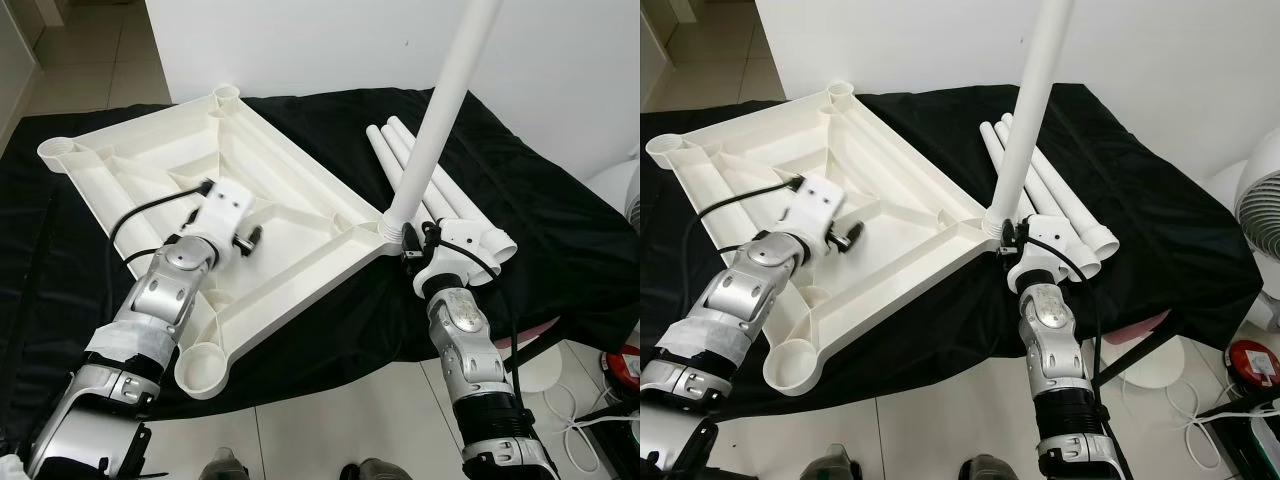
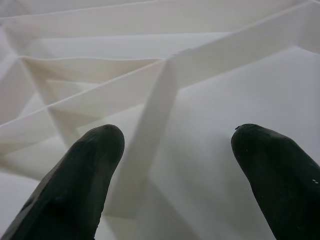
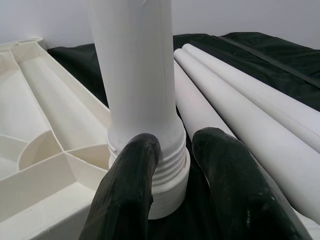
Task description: Building children table
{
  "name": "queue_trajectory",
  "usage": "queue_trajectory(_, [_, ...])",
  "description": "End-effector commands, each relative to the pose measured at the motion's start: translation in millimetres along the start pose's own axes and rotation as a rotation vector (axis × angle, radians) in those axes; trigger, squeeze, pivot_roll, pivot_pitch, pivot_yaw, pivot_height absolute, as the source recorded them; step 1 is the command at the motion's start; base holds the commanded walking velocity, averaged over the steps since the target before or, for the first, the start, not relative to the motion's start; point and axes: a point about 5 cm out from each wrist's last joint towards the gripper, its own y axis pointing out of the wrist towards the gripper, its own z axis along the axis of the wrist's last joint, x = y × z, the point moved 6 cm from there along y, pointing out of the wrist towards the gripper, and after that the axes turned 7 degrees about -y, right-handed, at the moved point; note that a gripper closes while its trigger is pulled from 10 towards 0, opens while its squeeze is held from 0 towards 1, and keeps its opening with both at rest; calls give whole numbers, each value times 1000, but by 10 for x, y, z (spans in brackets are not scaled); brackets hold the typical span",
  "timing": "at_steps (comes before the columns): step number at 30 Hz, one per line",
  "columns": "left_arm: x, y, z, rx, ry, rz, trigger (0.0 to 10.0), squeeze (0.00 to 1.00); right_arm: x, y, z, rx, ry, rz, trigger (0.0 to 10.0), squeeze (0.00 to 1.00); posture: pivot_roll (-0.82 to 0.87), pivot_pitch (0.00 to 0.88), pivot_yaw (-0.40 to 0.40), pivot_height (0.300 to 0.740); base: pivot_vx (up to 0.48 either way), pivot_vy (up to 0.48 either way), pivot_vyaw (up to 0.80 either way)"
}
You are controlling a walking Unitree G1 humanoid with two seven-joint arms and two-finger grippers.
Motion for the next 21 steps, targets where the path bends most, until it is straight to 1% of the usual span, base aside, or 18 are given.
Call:
queue_trajectory(1, [97, -20, -7, 7, 40, -62, 10000, 0, 6, 5, -29, -8, 3, 2, 10000, 0, 10, 0, -30, 740, 0, 0, 0])
queue_trajectory(2, [149, -41, -16, 0, 86, -103, 10000, 0, 15, 7, -27, -7, 1, 1, 10000, 0, 10, 0, -30, 740, 0, 0, 0])
queue_trajectory(3, [149, -41, -16, 0, 86, -103, 10000, 0, 15, 7, -27, -7, 1, 1, 10000, 0, 10, 0, -30, 740, 0, 0, 0])
queue_trajectory(4, [199, -66, -53, -15, 152, -143, 10000, 0, 24, 9, -25, -6, -2, 0, 10000, 0, 10, 0, -30, 740, 0, 0, 0])
queue_trajectory(5, [257, -92, -110, -38, 199, -187, 10000, 0, 32, 11, -21, -5, -4, -1, 10000, 0, 10, 0, -30, 740, 0, 0, 0])
queue_trajectory(6, [295, -112, -151, -54, 228, -216, 10000, 0, 37, 13, -18, -4, -5, -2, 10000, 0, 10, 0, -30, 740, 0, 0, 0])
queue_trajectory(7, [295, -112, -151, -54, 228, -216, 10000, 0, 37, 13, -18, -4, -5, -2, 10000, 0, 10, 0, -30, 740, 0, 0, 0])
queue_trajectory(8, [374, -144, -237, -77, 264, -266, 10000, 0, 41, 20, -6, 0, -7, -4, 10000, 0, 6, 0, -25, 740, 0, 0, 0])
queue_trajectory(12, [399, -159, -291, -93, 289, -284, 10000, 0, 40, 23, -2, 2, -6, -5, 10000, 0, 5, 0, -24, 740, 0, 0, 0])
queue_trajectory(18, [444, -199, -340, -114, 292, -328, 10000, 0, 38, 21, -3, 2, -6, -5, 10000, 0, 5, 0, -23, 740, 0, 0, 0])
queue_trajectory(19, [464, -233, -366, -120, 307, -352, 10000, 0, 39, 22, -6, 2, -6, -5, 10000, 0, 5, 0, -24, 740, 0, 0, 0])
queue_trajectory(20, [464, -233, -366, -120, 307, -352, 10000, 0, 39, 22, -6, 2, -6, -5, 10000, 0, 5, 0, -24, 740, 0, 0, 0])
queue_trajectory(21, [509, -310, -424, -139, 311, -398, 10000, 0, 38, 23, -5, 3, -7, -4, 10000, 0, 4, 0, -23, 740, 0, 0, 0])
